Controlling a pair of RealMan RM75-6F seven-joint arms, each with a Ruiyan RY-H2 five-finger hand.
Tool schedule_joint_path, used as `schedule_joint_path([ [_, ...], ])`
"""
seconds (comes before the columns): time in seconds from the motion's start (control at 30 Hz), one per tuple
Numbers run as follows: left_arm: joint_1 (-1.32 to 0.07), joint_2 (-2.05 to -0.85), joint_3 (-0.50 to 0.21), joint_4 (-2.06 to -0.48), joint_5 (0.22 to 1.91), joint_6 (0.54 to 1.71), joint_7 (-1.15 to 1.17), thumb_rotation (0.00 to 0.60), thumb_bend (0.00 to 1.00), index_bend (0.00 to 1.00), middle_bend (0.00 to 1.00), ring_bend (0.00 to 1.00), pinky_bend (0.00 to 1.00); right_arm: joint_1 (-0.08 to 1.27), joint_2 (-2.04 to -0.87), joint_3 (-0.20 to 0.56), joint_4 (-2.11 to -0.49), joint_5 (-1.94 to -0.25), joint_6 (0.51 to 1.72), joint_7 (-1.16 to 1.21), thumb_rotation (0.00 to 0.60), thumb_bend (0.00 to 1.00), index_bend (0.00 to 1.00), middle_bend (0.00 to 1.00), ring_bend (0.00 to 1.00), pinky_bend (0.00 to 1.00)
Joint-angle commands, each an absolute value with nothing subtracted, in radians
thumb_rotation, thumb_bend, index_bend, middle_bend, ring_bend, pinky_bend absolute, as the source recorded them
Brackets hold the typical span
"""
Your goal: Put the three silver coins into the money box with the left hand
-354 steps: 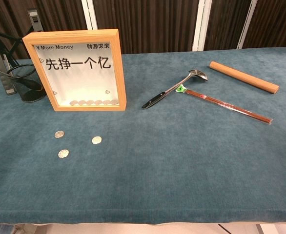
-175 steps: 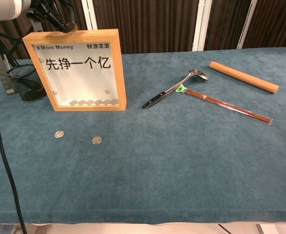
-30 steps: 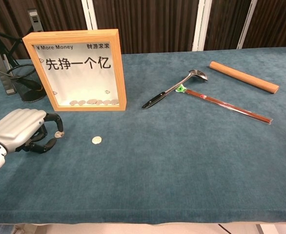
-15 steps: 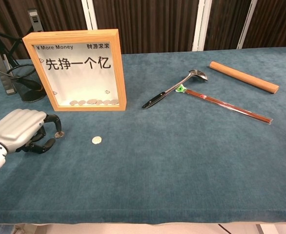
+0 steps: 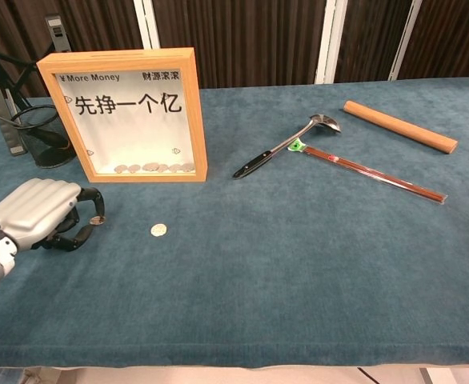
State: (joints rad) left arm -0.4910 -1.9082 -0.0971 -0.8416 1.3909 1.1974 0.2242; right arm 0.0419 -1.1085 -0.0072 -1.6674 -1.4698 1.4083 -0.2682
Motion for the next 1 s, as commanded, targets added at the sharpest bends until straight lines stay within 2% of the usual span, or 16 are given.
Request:
schedule_joint_path([
  [0.03,-0.492,-1.905,-0.099,-0.85,1.391,1.196,0.228,0.6,0.41,0.42,1.0,1.0,1.0,0.041,-1.108,-0.007,-1.668,-1.47,1.409,-0.267,0.6,0.15,0.0,0.0,0.0,0.0],
  [0.43,-0.501,-1.882,-0.115,-0.888,1.365,1.156,0.273,0.6,0.42,0.43,1.0,1.0,1.0,0.041,-1.107,-0.008,-1.668,-1.473,1.412,-0.266,0.6,0.15,0.0,0.0,0.0,0.0],
  [0.67,-0.504,-1.884,-0.124,-0.884,1.355,1.151,0.28,0.6,0.41,0.53,1.0,1.0,1.0,0.041,-1.107,-0.007,-1.669,-1.472,1.412,-0.266,0.6,0.15,0.0,0.0,0.0,0.0],
  [1.0,-0.508,-1.888,-0.129,-0.876,1.363,1.165,0.262,0.6,0.41,0.53,1.0,1.0,1.0,0.041,-1.107,-0.006,-1.668,-1.468,1.41,-0.268,0.6,0.15,0.0,0.0,0.0,0.0],
])
